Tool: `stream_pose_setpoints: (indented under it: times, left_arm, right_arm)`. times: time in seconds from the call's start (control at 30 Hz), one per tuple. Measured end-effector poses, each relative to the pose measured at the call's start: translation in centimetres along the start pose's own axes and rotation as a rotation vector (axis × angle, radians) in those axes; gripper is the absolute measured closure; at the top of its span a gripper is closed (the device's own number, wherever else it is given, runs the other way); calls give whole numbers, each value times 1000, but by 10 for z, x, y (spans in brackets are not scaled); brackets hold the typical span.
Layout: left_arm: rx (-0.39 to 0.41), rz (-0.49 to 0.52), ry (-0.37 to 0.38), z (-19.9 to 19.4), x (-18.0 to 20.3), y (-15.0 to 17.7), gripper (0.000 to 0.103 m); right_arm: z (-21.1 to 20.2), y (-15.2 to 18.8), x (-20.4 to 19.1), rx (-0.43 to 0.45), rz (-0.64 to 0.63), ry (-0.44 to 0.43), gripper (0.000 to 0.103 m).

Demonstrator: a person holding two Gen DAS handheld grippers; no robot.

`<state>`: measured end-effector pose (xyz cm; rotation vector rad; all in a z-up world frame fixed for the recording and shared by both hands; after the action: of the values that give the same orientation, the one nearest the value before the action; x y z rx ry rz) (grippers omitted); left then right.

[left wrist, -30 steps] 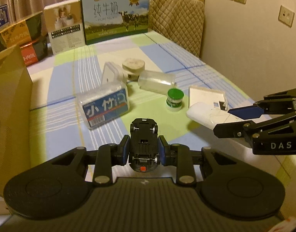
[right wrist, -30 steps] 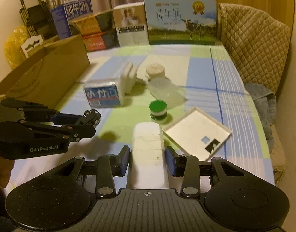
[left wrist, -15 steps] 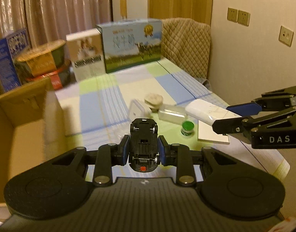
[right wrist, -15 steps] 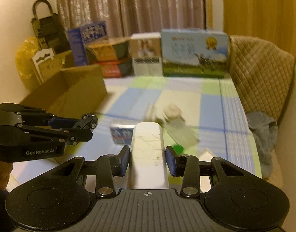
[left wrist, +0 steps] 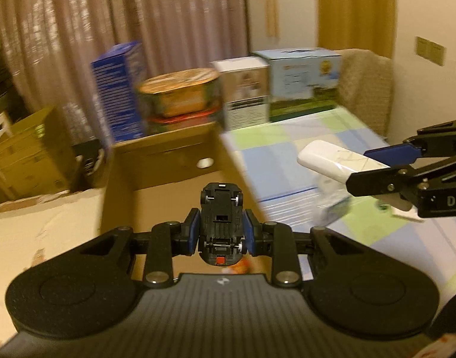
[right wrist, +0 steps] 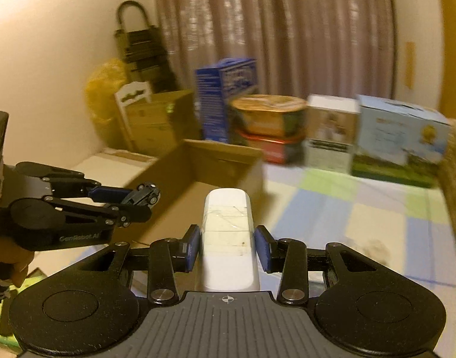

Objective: Organize rigid objects
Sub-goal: 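Lift and carry the car and white block toward the cardboard box, then open the left tool to drop the car while the right tool drops the white block into the box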

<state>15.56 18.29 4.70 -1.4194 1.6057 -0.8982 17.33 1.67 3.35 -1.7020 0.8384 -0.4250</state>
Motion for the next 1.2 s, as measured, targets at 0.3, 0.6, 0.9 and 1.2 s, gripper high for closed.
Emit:
stream_pose_setpoints:
  times: [0.3, 0.6, 0.9, 1.2]
  left_arm:
    - [-39, -30, -54, 7, -61, 28, 77]
    - [-62, -43, -32, 26, -72, 49, 77]
    - [-56, -58, -26, 38, -75, 53, 66]
    - [-43, -82, -66, 32, -83, 54, 49]
  right_arm:
    - [81, 15, -43, -84, 23, -69, 66]
    - [114, 36, -47, -131, 26, -47, 66]
    - [125, 45, -42, -158, 35, -29, 66]
    - [124, 46, -42, -161, 49, -30, 66]
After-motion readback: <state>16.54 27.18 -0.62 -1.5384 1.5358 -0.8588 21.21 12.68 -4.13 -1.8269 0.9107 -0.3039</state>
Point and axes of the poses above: each gripper's, at about its wrist camera, not at the fingertips, and z roughly the way its jaws point, x to its right, y to its underside, the point moved 3 cm from there along z, roughly the way its jaws point, and after that the axes turned 14 degrees about x, right-handed, at the moved point
